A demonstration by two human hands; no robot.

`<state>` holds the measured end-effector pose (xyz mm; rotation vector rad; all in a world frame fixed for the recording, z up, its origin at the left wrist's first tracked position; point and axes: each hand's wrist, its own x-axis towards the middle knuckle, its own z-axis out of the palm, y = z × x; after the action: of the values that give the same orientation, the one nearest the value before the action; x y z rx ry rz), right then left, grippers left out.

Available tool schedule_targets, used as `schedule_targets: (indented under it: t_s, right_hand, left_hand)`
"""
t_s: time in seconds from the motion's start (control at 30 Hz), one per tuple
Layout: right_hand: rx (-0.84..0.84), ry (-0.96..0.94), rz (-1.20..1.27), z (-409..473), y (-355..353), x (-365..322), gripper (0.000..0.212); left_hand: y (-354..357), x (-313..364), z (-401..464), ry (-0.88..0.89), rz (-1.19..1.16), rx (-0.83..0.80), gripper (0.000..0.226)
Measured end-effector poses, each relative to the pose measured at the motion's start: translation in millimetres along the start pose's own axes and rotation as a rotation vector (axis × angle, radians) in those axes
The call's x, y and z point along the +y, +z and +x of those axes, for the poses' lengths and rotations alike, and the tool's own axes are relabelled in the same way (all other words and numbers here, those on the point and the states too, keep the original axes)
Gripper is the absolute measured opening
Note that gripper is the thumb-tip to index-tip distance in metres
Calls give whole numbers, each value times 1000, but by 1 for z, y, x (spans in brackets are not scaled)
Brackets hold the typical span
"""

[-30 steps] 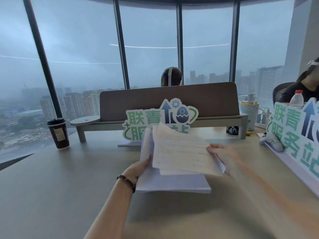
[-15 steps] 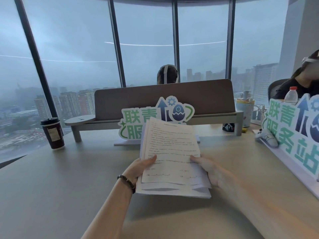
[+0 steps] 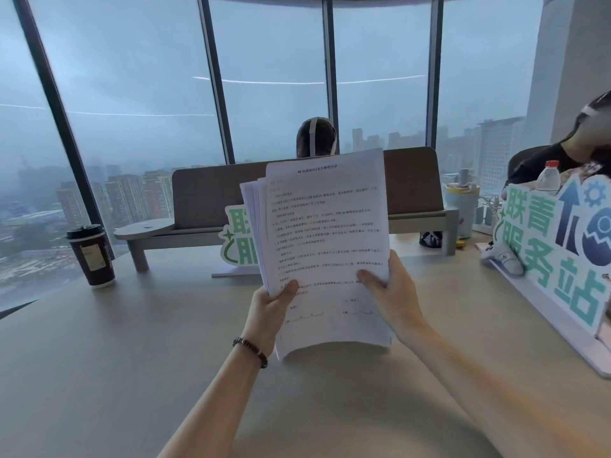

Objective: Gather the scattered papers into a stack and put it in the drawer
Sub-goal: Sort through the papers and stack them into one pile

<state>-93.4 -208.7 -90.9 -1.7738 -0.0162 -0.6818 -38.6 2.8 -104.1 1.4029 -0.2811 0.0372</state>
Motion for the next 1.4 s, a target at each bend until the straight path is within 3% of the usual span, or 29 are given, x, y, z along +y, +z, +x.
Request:
schedule_targets:
  t_s: [0.23,0.37,0.53,0.67,0.73,0.8,0.9,0.97,1.13,1.3,1.4]
  right_hand:
    - [-103,52,-35,-16,9,28,54]
    - [-74,27,-34,-7,8,28,54]
    - [-22,-55,-61,4,4,23,63]
    - [-95,-177,-211,2,10,28,71]
    - [-96,-174,-173,1,13,29,74]
    - [-74,-103,-64,3,11,27,69]
    - [-16,-6,28,7,4,18,26]
    - [13,39,66,6,2,10,11]
    - [-16,62,107,1,4,3,31]
    - [-91,110,248,6,-5,2,30]
    - [-127,175,262,11,-9,6,20]
  left_hand:
    - [-1,-3,-6,-37,-63,-17,20]
    - [-1,-7,-6,-34,-25,-21,20]
    - [-5,-11,-4,-74,-13,-59,19]
    - [-6,-13,-7,-83,-33,-73,18]
    - [-6,-15,-7,-73,-12,-69,17]
    - [-4,-16,-9,-76,-6,-65,15]
    - [-3,-16,-11,-87,-25,-84,16]
    - [-3,-16,-11,-97,-44,-92,16]
    - [-2,-18,-11,-69,-22,-79,15]
    - [-7,-12,-8,-21,95,-145,19]
    - [-11,-5,-7,-85,113,-228,22]
